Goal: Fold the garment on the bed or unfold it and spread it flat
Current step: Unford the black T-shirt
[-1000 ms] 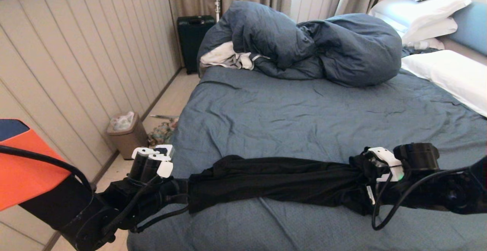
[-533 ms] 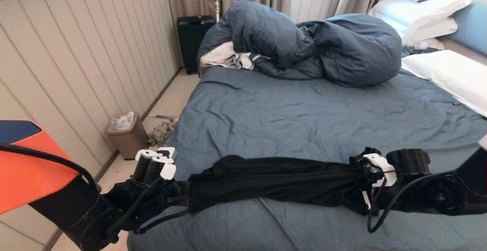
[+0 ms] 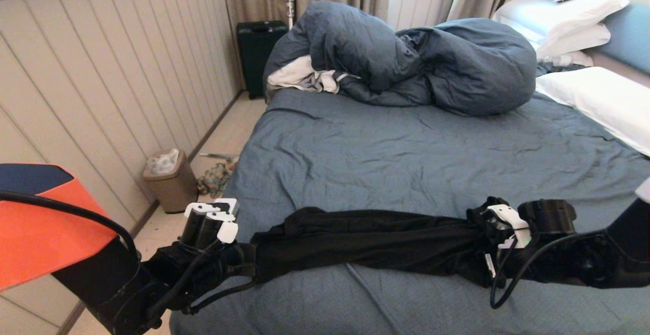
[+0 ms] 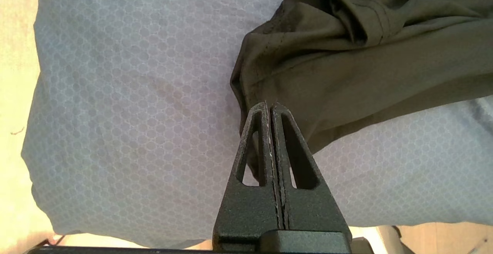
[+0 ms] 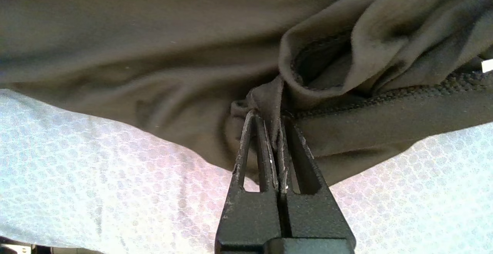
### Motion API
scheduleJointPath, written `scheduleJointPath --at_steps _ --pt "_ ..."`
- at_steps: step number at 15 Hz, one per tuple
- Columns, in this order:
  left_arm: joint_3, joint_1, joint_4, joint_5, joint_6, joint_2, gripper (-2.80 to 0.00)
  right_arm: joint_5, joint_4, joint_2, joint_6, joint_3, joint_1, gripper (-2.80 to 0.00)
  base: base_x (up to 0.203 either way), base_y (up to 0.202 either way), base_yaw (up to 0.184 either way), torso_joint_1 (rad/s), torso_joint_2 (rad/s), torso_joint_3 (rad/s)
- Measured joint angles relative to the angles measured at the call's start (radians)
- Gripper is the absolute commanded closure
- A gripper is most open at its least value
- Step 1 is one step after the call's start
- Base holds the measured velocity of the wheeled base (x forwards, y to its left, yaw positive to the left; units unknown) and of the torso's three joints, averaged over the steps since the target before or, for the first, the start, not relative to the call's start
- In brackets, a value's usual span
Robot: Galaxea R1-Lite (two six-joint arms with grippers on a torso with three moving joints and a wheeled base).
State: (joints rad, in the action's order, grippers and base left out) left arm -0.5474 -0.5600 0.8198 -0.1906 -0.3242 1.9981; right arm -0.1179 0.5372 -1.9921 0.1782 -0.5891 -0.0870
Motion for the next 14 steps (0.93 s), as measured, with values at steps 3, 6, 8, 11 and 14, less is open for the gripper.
scheduleJointPath --at_steps 3,6,8,11,14 --pt "0.0 0.0 0.0 -0.001 0.0 0.003 0.0 -0.004 -0.003 0.024 -0.024 -0.007 -0.004 0.0 0.0 0.0 0.0 0.0 0.0 0.0" --pt "0.001 0.0 0.0 -0.003 -0.001 0.003 0.0 0.001 -0.019 0.104 -0.167 -0.109 0.001 0.0 0.0 0.0 0.0 0.0 0.0 0.0" --pt "0.003 0.001 0.001 -0.003 -0.002 0.002 0.0 0.026 -0.085 0.146 -0.248 -0.244 0.001 0.0 0.0 0.0 0.0 0.0 0.0 0.0" --pt "0.003 -0.001 0.0 -0.003 -0.002 -0.003 0.0 0.05 -0.27 0.206 -0.278 -0.436 0.001 0.0 0.0 0.0 0.0 0.0 0.0 0.0" --pt "0.004 -0.002 0.001 -0.004 -0.002 -0.007 0.0 0.064 -0.347 0.244 -0.306 -0.554 0.006 0.0 0.0 0.0 0.0 0.0 0.0 0.0"
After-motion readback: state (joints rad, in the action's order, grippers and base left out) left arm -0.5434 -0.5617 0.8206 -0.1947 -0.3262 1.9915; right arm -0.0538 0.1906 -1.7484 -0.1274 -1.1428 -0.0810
